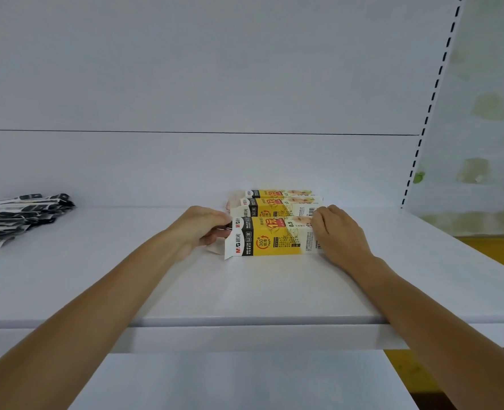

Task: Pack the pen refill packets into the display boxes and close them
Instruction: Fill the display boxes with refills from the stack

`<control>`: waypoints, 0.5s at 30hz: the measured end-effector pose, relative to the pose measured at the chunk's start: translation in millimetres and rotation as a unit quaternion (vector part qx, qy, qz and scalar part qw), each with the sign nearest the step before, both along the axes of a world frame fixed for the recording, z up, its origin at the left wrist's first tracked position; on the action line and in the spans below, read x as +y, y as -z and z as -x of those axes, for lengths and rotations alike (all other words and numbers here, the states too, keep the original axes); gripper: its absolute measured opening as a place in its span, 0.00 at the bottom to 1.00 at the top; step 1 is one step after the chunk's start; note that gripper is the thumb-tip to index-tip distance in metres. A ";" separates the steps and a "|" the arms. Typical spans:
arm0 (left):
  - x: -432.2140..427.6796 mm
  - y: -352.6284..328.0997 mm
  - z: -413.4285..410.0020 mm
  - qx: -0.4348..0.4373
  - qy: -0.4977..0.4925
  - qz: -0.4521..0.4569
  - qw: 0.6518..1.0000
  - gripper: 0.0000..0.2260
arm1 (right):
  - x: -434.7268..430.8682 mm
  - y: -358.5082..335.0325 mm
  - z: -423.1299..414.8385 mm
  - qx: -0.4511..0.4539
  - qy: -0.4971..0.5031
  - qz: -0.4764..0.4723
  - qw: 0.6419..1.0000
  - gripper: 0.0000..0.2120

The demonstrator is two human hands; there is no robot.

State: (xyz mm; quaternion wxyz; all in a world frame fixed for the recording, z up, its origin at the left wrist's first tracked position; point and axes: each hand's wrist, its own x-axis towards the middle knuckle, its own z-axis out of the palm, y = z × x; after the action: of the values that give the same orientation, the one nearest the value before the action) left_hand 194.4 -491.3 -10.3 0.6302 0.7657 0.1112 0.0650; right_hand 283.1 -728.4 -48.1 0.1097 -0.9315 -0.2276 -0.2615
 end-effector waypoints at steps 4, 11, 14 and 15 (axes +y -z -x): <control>-7.5 1.1 -0.4 0.034 0.110 0.037 0.993 0.08 | 1.1 -3.1 8.3 0.014 0.001 -0.039 0.999 0.10; -3.4 7.5 3.0 -0.082 -0.074 -0.057 0.992 0.07 | 0.7 -6.4 10.5 0.057 0.031 -0.139 0.988 0.13; -1.8 18.3 7.3 -0.072 -0.031 -0.105 0.991 0.07 | 0.7 -6.3 11.0 0.056 0.034 -0.143 0.988 0.13; -2.7 20.9 7.2 -0.053 -0.009 -0.101 0.993 0.08 | 0.4 -6.2 11.0 0.055 0.035 -0.145 0.987 0.13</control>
State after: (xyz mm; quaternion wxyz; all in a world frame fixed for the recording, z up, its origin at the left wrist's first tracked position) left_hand 187.2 -494.0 -31.2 0.5538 0.8200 0.0779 0.1220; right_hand 272.1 -728.0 -41.9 0.2466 -0.9262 -0.1479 -0.2437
